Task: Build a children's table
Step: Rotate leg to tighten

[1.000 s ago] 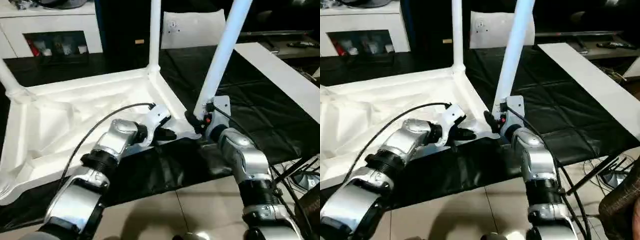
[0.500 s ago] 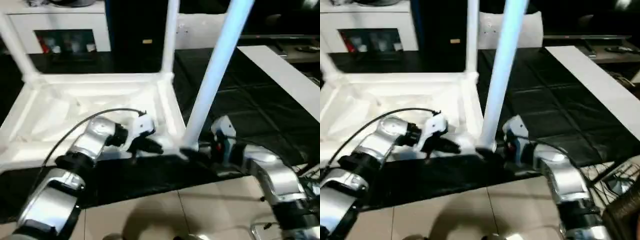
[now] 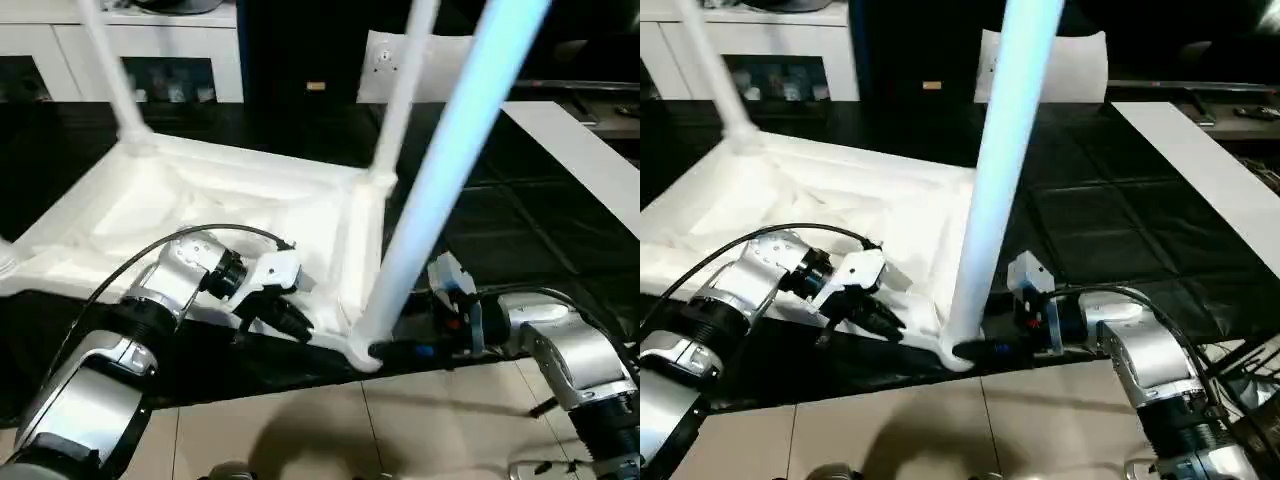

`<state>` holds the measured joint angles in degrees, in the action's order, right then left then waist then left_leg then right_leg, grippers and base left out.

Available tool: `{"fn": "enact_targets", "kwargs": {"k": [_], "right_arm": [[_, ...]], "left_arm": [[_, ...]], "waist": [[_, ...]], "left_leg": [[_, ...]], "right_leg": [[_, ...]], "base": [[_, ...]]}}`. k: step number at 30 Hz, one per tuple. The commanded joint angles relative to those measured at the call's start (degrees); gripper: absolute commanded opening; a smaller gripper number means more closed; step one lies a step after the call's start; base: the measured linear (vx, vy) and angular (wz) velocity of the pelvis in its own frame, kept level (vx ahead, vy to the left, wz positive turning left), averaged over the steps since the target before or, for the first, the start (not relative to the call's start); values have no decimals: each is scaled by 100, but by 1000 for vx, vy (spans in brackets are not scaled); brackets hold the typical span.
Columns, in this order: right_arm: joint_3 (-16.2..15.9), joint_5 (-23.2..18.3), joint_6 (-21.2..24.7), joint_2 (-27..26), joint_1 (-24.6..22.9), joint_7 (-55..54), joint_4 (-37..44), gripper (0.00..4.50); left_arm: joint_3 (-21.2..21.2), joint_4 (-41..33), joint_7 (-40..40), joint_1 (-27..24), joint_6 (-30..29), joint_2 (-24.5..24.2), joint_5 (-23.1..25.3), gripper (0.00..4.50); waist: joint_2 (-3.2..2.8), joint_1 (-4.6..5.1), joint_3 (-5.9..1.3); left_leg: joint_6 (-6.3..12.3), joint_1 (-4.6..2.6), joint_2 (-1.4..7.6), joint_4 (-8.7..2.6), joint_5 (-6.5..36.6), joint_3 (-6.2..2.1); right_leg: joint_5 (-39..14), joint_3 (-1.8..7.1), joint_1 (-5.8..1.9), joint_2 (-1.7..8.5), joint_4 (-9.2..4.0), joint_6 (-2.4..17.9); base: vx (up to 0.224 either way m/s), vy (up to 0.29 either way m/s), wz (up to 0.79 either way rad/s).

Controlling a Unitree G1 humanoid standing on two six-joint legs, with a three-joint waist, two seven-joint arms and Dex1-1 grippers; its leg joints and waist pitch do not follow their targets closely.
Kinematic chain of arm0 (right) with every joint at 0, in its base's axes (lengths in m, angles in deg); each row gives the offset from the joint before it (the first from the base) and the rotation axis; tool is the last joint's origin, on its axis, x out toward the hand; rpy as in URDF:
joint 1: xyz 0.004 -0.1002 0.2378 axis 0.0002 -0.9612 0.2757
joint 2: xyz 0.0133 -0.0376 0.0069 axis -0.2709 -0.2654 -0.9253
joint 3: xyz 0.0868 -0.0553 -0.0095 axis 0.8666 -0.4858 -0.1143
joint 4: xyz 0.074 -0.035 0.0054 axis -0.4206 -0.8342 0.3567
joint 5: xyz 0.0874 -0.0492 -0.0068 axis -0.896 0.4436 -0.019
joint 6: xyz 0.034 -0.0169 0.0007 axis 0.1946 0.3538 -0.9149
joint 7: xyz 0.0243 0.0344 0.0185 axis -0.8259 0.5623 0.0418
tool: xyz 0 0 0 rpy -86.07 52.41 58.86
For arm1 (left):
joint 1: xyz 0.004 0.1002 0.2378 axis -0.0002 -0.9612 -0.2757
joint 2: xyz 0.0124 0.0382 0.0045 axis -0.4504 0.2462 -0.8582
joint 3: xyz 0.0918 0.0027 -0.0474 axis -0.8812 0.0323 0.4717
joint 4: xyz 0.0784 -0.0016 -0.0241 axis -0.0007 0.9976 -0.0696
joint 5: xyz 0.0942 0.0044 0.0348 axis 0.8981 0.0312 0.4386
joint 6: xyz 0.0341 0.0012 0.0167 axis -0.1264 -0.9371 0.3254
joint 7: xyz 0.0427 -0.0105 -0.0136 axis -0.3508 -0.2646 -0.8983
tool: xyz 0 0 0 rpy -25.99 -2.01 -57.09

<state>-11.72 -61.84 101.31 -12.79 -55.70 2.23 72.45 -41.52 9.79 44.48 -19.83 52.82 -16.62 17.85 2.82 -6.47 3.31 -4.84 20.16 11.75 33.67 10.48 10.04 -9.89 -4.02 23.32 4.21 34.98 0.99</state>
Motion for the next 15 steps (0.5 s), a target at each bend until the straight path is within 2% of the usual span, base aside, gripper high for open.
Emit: {"fn": "enact_targets", "kwargs": {"k": [1, 8, 10, 11, 12, 15], "right_arm": [[-85, -100, 21, 102, 136, 228, -13, 302], [-161, -89, 10, 146, 234, 402, -94, 238], [-172, -85, -4, 148, 268, 427, -138, 228], [-174, -83, -8, 148, 273, 434, -145, 228], [-180, -81, -17, 147, 284, 451, -162, 209], [-182, -116, 52, 118, 242, 422, -91, 205]], "left_arm": [[-268, -55, 121, 147, 137, 24, -2, 0], [-395, 40, 121, 203, 224, 4, -50, 0], [-423, 53, 121, 214, 239, -6, -75, 0], [-416, 65, 121, 218, 244, -2, -76, 0], [-398, 96, 121, 228, 258, 9, -79, 0], [-203, 9, 121, 191, -40, 118, -304, 0]], "waist": [[19, 23, -363], [34, 12, -383], [19, 11, -385], [39, 16, -382], [37, 12, -383], [28, 5, -382]], "left_leg": [[175, -48, 184, -386, 1259, -6], [183, -29, 176, -373, 1107, 1], [182, -30, 177, -371, 1089, 1], [183, -29, 176, -370, 1100, 4], [186, -29, 170, -367, 1096, 4], [164, -35, 173, -365, 1110, 2]], "right_leg": [[-1928, 275, -278, 405, -470, 982], [-1643, 272, -302, 395, -432, 1035], [-1612, 269, -301, 397, -431, 1051], [-1631, 268, -302, 395, -435, 1046], [-1651, 266, -303, 394, -436, 1037], [-1728, 265, -302, 401, -441, 1026]], "base": [[0, 0, 0], [0, 0, 0], [0, 0, 0], [0, 0, 0], [0, 0, 0], [0, 0, 0]]}}
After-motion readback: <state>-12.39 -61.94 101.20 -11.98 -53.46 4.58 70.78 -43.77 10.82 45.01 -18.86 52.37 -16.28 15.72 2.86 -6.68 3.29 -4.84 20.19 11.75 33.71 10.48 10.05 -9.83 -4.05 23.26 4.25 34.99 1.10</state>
